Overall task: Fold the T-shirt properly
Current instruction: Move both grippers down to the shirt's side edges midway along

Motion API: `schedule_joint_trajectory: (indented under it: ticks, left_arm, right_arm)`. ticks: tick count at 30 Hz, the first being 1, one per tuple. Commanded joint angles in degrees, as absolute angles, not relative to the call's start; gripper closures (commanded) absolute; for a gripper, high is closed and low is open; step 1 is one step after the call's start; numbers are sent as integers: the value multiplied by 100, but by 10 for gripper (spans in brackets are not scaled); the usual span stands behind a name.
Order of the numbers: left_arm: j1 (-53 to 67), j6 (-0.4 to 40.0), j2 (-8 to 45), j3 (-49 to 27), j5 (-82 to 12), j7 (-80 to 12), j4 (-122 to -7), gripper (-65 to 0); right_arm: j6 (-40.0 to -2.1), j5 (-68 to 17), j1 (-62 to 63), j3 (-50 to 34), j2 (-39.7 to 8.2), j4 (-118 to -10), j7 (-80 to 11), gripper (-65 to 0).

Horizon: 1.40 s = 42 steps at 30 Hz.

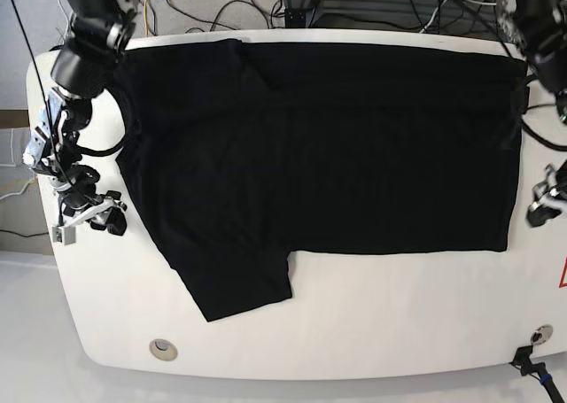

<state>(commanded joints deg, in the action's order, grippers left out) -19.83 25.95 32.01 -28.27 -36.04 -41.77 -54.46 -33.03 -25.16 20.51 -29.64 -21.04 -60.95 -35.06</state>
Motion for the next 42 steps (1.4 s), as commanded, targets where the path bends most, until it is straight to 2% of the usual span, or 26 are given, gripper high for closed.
schedule_joint_trajectory:
  ticks: [4,7,14,20,21,28,42]
  left_arm:
    - [-2604,2494,3302,-1845,-3081,-3564,-4396,-221]
    - [-2915,2398,3271,-1503,-2868,-3385,-3885,-219]
    - [-3224,2281,3183,-1348,-2707,-3123,-3448,-221]
    - [-3358,1949,3166,-1163,-2348,-2622,-3266,-223]
    - [-3245,2120,3124,-1305,-2611,-2833,-3347,-219]
    - [-3353,2101,2971,-1221,-2433,-2522,-2913,-218]
    - [-3266,1913,2705,-1251,-1353,-2026,-3030,-223]
  right_arm:
    - [-3300,-2284,2085,-2923,-2090,-5807,-3306,-298]
    - [-3284,-2166,2043,-2864,-2096,-5613,-3058,-297]
    - [-3270,-2102,1897,-2846,-2083,-5535,-2797,-303]
    - [-3277,-2078,1819,-2842,-2047,-5606,-2856,-307]
    - [-3246,-2020,1866,-2877,-2038,-5540,-2817,-306]
    - [-3263,-2061,1861,-2882,-2042,-5571,-2822,-308]
    - [-3258,-2025,1896,-2871,-2006,-5588,-2805,-314]
